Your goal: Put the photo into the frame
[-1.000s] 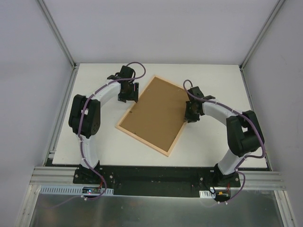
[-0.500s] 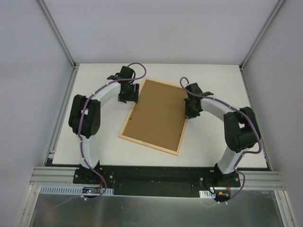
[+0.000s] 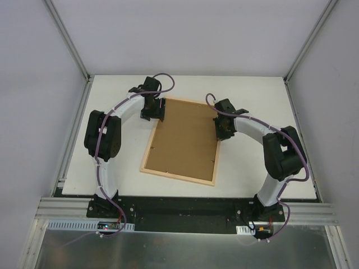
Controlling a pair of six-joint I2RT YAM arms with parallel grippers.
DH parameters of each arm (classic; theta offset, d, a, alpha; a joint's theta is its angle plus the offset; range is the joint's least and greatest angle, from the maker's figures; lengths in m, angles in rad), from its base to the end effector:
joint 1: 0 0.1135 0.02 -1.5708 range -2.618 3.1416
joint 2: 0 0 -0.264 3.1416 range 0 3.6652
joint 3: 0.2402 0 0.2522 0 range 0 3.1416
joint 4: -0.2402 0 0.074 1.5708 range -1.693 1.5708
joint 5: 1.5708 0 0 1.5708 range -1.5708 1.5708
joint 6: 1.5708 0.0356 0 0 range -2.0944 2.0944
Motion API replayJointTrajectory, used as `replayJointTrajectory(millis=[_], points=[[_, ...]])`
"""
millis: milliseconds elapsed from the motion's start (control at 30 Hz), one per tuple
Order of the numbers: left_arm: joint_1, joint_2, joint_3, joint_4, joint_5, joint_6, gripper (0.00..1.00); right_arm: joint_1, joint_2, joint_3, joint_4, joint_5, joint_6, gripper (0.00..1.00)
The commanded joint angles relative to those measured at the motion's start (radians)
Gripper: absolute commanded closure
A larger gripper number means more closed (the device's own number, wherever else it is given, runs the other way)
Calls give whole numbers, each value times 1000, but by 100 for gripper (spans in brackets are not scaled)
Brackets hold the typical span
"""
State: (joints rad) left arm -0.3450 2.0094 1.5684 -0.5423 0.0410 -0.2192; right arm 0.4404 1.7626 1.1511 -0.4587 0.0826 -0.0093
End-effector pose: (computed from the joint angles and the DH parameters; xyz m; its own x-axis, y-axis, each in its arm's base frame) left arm 0.4136 -0.1502 0.2110 -0.8427 0.0720 -0.5336 0.1804 0.9715 -0.1538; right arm 0.3250 0.1499 0.1851 -0.7899 -0.3825 -0.4793 -0.3964 0.9149 -0.0768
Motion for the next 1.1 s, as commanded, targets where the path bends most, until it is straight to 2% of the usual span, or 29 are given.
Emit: replayJointTrajectory(millis=[0,467,1067], points=[[11,28,77,-36,-61,40,37,14,37,44,-61,12,-121,100],[21,117,145,-54,-101,49,38,31,66,79,-74,6,-156,100],[26,196,216,-53,-49,34,42,31,46,71,-78,2,-152,100]])
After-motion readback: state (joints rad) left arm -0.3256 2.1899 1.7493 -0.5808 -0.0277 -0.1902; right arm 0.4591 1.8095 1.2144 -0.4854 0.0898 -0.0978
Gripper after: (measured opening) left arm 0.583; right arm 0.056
